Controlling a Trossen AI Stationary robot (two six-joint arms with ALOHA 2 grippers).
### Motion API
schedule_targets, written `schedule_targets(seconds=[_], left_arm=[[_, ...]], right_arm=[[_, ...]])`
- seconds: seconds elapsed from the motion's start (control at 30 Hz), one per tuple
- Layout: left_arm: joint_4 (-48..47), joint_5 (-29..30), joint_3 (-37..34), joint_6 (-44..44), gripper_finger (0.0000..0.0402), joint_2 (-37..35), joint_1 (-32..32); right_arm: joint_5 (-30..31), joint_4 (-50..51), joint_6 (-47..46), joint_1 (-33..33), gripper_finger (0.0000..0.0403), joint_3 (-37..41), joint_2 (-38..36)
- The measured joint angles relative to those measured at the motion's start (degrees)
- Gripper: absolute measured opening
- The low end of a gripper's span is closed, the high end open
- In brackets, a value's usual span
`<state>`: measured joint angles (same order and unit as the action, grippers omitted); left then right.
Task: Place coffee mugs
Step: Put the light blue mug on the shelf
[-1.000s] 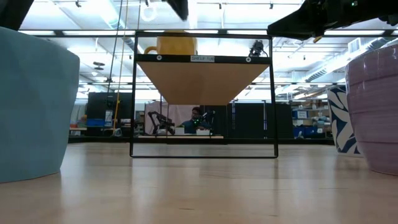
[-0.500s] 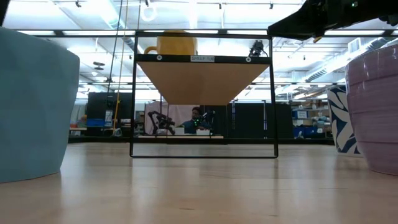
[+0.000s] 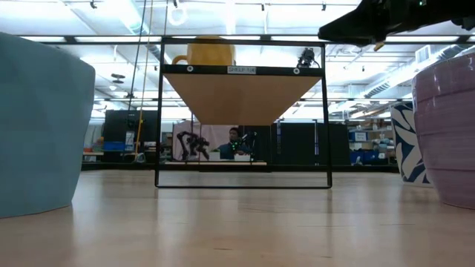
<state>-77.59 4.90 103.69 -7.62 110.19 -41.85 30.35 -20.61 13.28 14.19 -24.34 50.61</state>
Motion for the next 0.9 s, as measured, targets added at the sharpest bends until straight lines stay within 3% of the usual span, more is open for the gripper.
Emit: schedule_targets(seconds=[0.23,0.4,0.6,0.9], left_arm=[[0.2,12.3,-5.8,5.1,0.0126,0.0,-5.6],[1.8,7.9,-9.6,5.7,0.0126,0.0,-5.9],[2.7,10.5,-10.4,10.0,0.0126,0.0,-5.3],[3.6,7.9,-10.4,14.6,0.0126,0.3,-2.3]], right_arm=[[0.0,-0.8,0.2,0.0,0.0165,0.0,0.0],[-0.4,-0.4,0.0,-0.1,0.0165,0.0,0.0],[-0.6,-0.3,-0.4,-0.1,0.0165,0.0,0.0],[-0.7,-0.3,-1.1,-0.1,0.0165,0.0,0.0]])
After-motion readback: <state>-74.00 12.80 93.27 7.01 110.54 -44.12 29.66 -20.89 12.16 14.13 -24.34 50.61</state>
